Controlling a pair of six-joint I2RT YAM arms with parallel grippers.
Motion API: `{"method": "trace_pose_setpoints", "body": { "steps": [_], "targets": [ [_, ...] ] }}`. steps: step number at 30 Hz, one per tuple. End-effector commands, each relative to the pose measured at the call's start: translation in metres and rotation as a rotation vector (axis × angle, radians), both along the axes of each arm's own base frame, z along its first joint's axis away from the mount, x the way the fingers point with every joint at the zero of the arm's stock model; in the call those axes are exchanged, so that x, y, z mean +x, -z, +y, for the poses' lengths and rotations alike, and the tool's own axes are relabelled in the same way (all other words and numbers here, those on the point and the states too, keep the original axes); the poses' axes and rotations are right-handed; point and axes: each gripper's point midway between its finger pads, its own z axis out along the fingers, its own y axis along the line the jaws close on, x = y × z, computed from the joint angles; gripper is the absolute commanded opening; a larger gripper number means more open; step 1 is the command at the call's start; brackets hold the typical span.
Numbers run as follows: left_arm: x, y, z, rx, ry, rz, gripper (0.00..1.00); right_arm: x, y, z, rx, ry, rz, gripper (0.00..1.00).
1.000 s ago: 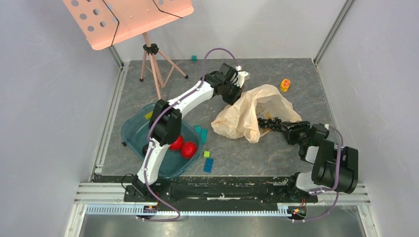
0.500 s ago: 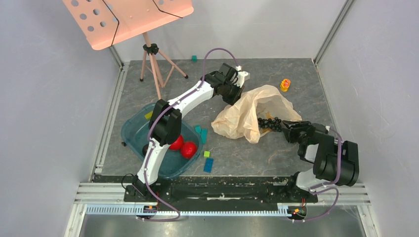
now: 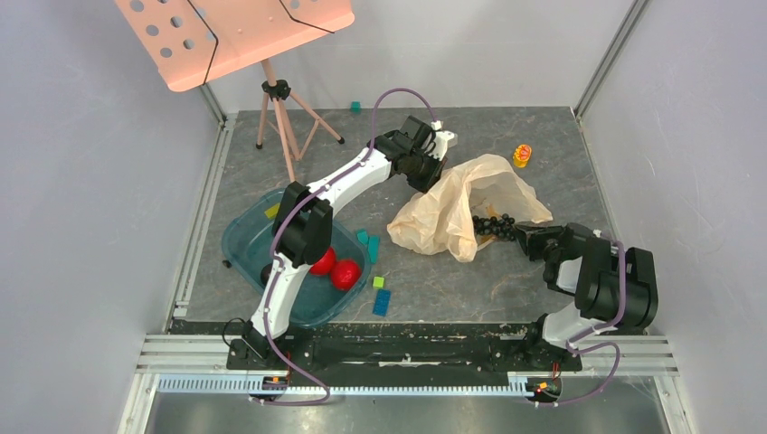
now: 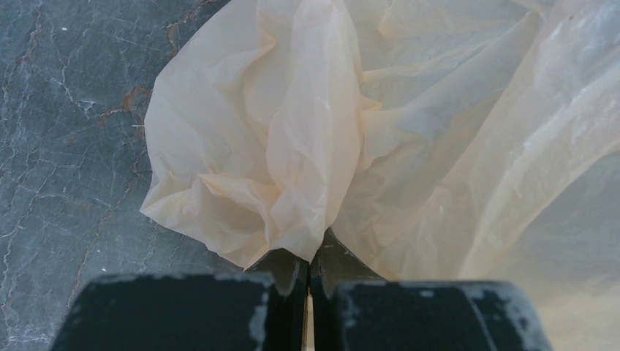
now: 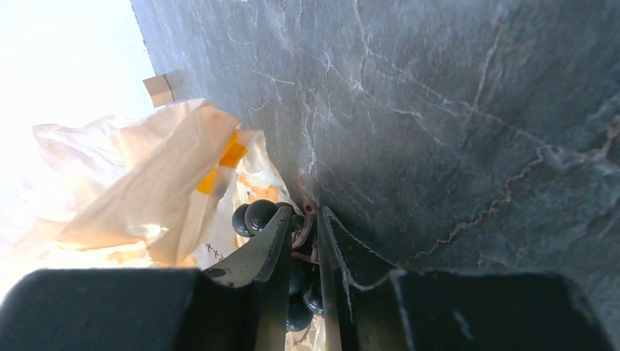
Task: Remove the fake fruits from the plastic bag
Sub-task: Take out the fake fruit from the plastic bag.
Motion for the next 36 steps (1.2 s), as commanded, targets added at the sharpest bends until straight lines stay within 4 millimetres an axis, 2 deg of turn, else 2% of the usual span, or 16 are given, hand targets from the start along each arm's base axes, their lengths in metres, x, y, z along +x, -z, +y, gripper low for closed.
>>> {"method": "trace_pose_setpoints", "body": {
  "steps": [1, 7, 12, 14, 19, 22, 29, 36],
  "targets": [
    [-0.003, -0.018, -0.008, -0.039, 0.054, -0.049, 0.02, -0.005, 0.018, -0.007, -0.028, 0.035, 0.072, 0.19],
    [-0.004, -0.016, -0.008, -0.038, 0.054, -0.044, 0.02, -0.002, 0.016, -0.009, -0.053, 0.031, 0.057, 0.0],
    [-0.005, -0.013, -0.006, -0.033, 0.052, -0.039, 0.02, 0.004, -0.007, -0.018, -0.147, 0.032, -0.019, 0.0],
    [-0.006, -0.013, -0.005, -0.032, 0.049, -0.037, 0.02, 0.007, -0.024, -0.022, -0.193, 0.033, -0.075, 0.0],
    [-0.008, -0.014, -0.004, -0.047, 0.033, -0.041, 0.02, 0.014, -0.081, -0.03, -0.332, 0.03, -0.217, 0.0],
    [-0.008, -0.013, -0.001, -0.043, 0.015, -0.036, 0.02, 0.013, -0.11, -0.029, -0.38, 0.013, -0.272, 0.0],
    [-0.008, -0.007, 0.004, -0.032, -0.047, -0.012, 0.02, 0.009, -0.179, -0.005, -0.437, -0.129, -0.417, 0.0],
    [-0.013, 0.003, 0.013, -0.019, -0.098, 0.016, 0.02, 0.008, -0.257, 0.019, -0.454, -0.27, -0.559, 0.0]
  ]
}}
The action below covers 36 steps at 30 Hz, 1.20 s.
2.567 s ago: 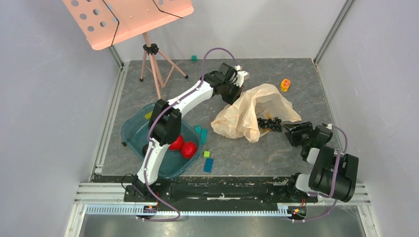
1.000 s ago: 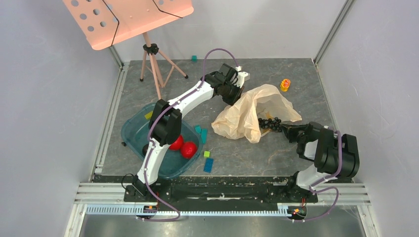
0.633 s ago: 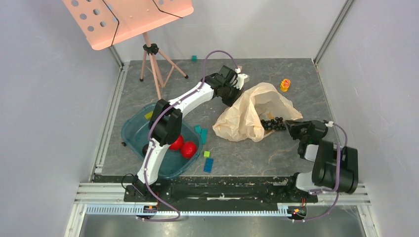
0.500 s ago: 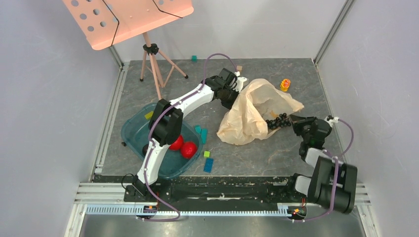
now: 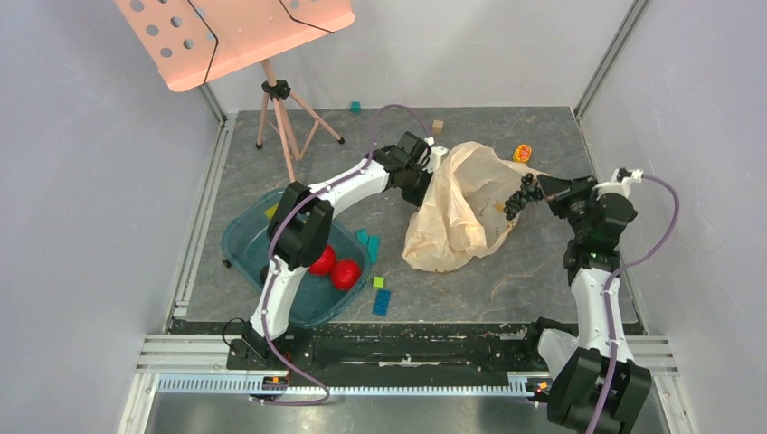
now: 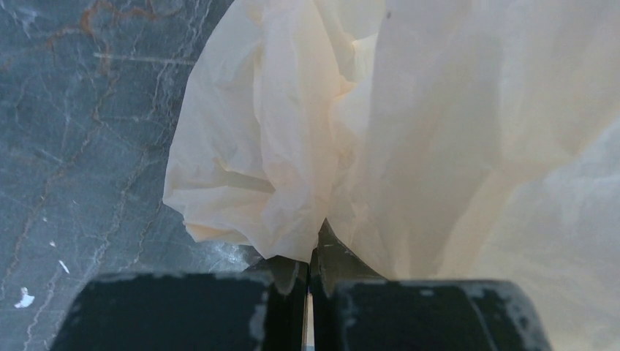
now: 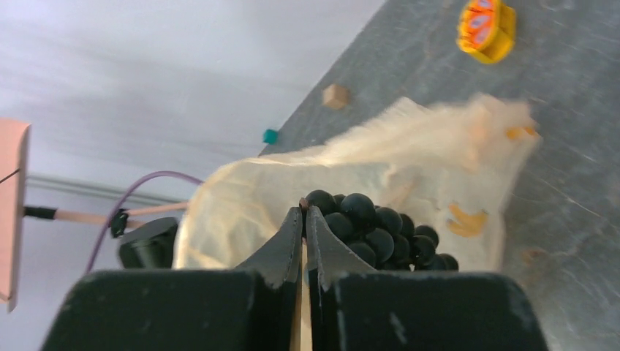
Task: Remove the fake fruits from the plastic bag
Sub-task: Take out the fake fruit from the plastic bag, then place the fake fruit in the bin.
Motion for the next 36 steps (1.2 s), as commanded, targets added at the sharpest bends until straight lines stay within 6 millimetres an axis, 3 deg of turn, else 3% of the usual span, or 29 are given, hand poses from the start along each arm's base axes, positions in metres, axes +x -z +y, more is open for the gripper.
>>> {"method": "trace_pose_setpoints", "body": {
  "steps": [1, 7, 9, 13, 14, 15, 16, 20, 25, 32, 36],
  "targets": [
    [0.005, -0.03, 0.001, -0.045, -0.067, -0.045, 0.02, -0.005, -0.068, 0.021, -0.058, -0.135, -0.118, 0.0],
    [0.001, -0.027, 0.005, -0.046, -0.091, -0.029, 0.04, -0.014, -0.147, 0.032, -0.113, -0.189, -0.252, 0.0],
    [-0.001, -0.03, 0.006, -0.052, -0.095, -0.028, 0.21, -0.018, -0.171, 0.036, -0.131, -0.206, -0.299, 0.0],
    [-0.003, -0.05, 0.007, -0.082, -0.106, -0.04, 0.69, -0.026, -0.216, 0.039, -0.194, -0.206, -0.391, 0.0],
    [-0.003, -0.06, 0.008, -0.088, -0.115, -0.054, 0.78, -0.026, -0.224, 0.04, -0.209, -0.208, -0.401, 0.0],
    [-0.003, -0.069, 0.009, -0.093, -0.12, -0.066, 0.96, -0.027, -0.235, 0.04, -0.228, -0.209, -0.416, 0.0],
    [-0.002, -0.077, 0.011, -0.091, -0.129, -0.077, 0.99, -0.027, -0.241, 0.041, -0.246, -0.212, -0.421, 0.0],
    [0.001, -0.124, 0.022, -0.111, -0.164, -0.135, 1.0, -0.027, -0.274, 0.049, -0.305, -0.233, -0.464, 0.0],
    [0.004, -0.187, 0.051, -0.164, -0.276, -0.195, 1.0, -0.008, -0.287, 0.078, -0.372, -0.277, -0.43, 0.0],
    [-0.013, -0.248, 0.128, -0.171, -0.462, -0.318, 1.0, 0.02, -0.279, 0.148, -0.414, -0.378, -0.393, 0.0],
    [-0.047, -0.276, 0.194, -0.139, -0.603, -0.436, 1.0, 0.03, -0.258, 0.203, -0.454, -0.455, -0.365, 0.0]
  ]
}}
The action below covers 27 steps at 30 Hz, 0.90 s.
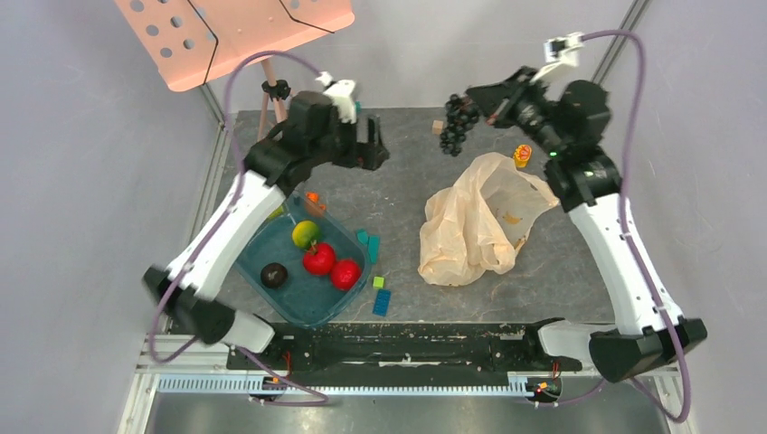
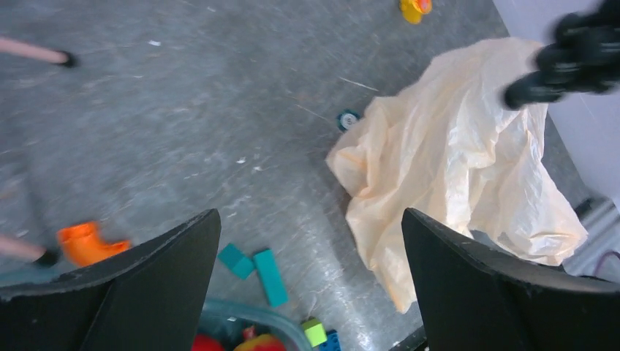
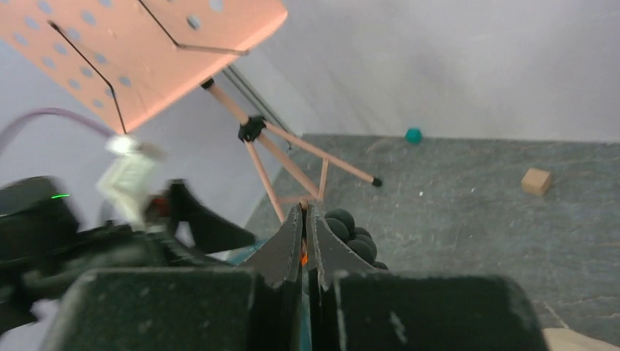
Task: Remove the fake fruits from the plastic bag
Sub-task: Place the fake fruit in the bin.
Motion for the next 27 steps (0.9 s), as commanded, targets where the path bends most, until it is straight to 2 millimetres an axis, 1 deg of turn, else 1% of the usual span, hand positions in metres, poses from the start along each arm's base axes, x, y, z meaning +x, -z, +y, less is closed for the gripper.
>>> {"method": "trace_pose_setpoints", "body": {
  "steps": [1, 4, 6, 9, 11, 14, 15, 19, 22, 25, 27],
  "targets": [
    [-0.039, -0.031, 0.072, 0.01, -0.204, -0.09, 1.0, 0.009, 0.006, 0.045, -0.092, 0.007, -0.027, 0.0],
    [-0.075, -0.053, 0.105, -0.032, -0.27, -0.154, 1.0, 0.011, 0.028, 0.09, -0.144, -0.051, -0.007, 0.0],
    [-0.094, -0.064, 0.125, -0.053, -0.321, -0.19, 1.0, 0.006, 0.037, 0.121, -0.167, -0.099, -0.005, 0.0],
    [-0.12, -0.082, 0.156, -0.081, -0.403, -0.247, 1.0, -0.011, 0.047, 0.165, -0.196, -0.177, -0.013, 0.0],
    [-0.136, -0.095, 0.174, -0.11, -0.452, -0.287, 1.0, -0.021, 0.056, 0.188, -0.208, -0.211, -0.009, 0.0],
    [-0.158, -0.114, 0.197, -0.154, -0.508, -0.347, 1.0, -0.045, 0.066, 0.219, -0.219, -0.287, -0.01, 0.0],
    [-0.164, -0.12, 0.203, -0.166, -0.519, -0.366, 1.0, -0.056, 0.069, 0.23, -0.221, -0.319, -0.016, 0.0],
    [-0.18, -0.131, 0.219, -0.166, -0.542, -0.393, 1.0, -0.099, 0.085, 0.269, -0.254, -0.447, -0.024, 0.0],
    [-0.185, -0.133, 0.224, -0.156, -0.551, -0.398, 1.0, -0.132, 0.103, 0.294, -0.29, -0.534, -0.02, 0.0],
    [-0.187, -0.13, 0.229, -0.146, -0.565, -0.4, 1.0, -0.161, 0.13, 0.314, -0.344, -0.606, -0.018, 0.0],
    [-0.187, -0.129, 0.23, -0.145, -0.572, -0.4, 1.0, -0.173, 0.152, 0.324, -0.384, -0.639, -0.015, 0.0]
  ]
}}
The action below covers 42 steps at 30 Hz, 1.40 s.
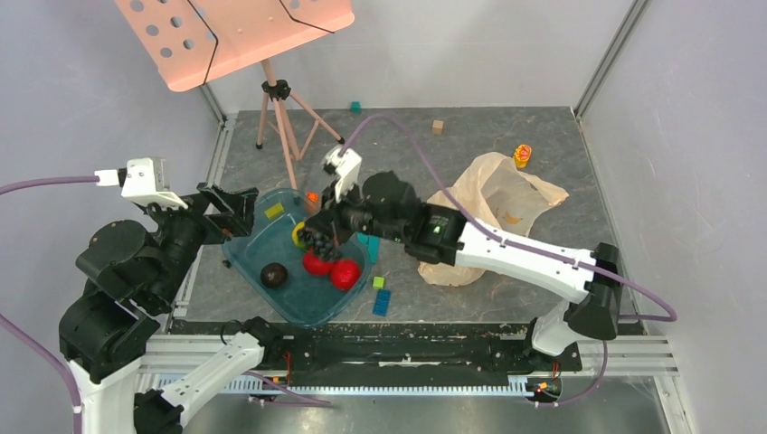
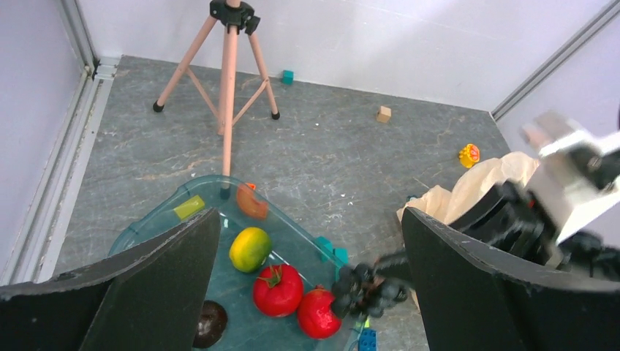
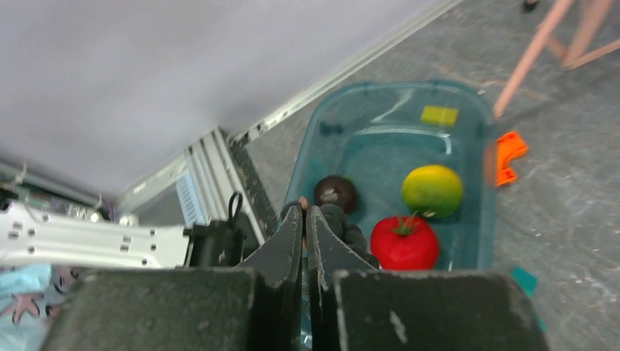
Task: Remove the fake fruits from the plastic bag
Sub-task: Place the fake fruit in the bin.
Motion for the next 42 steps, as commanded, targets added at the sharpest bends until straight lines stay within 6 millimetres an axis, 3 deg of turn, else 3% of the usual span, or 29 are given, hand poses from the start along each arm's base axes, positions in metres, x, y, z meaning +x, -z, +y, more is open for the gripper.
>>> {"method": "trace_pose_setpoints", "body": {
  "steps": [1, 5, 11, 19, 33, 37, 42],
  "targets": [
    [-0.003, 0.003, 0.009, -0.011, -0.045, 0.011, 1.0, -0.02, 0.032, 0.024, -0.044, -0.059, -0.04, 0.0],
    [-0.001, 0.006, 0.006, -0.007, -0.033, 0.021, 1.0, -0.033, 0.067, 0.037, -0.057, -0.087, -0.023, 0.0],
    [-0.001, 0.009, 0.005, 0.004, -0.028, 0.025, 1.0, -0.032, 0.108, 0.04, -0.119, -0.065, -0.006, 0.0],
    [0.003, 0.017, 0.002, 0.019, -0.022, 0.041, 1.0, -0.032, 0.134, 0.039, -0.161, -0.06, 0.006, 0.0],
    [0.008, 0.029, -0.004, 0.031, -0.008, 0.063, 1.0, -0.043, 0.183, 0.1, -0.17, -0.211, 0.073, 0.0],
    [0.008, 0.028, -0.005, 0.031, 0.001, 0.064, 1.0, -0.043, 0.189, 0.115, -0.152, -0.231, 0.082, 0.09],
    [0.007, 0.029, -0.004, 0.039, 0.0, 0.065, 1.0, -0.039, 0.188, 0.128, -0.125, -0.234, 0.074, 0.3]
  ]
}}
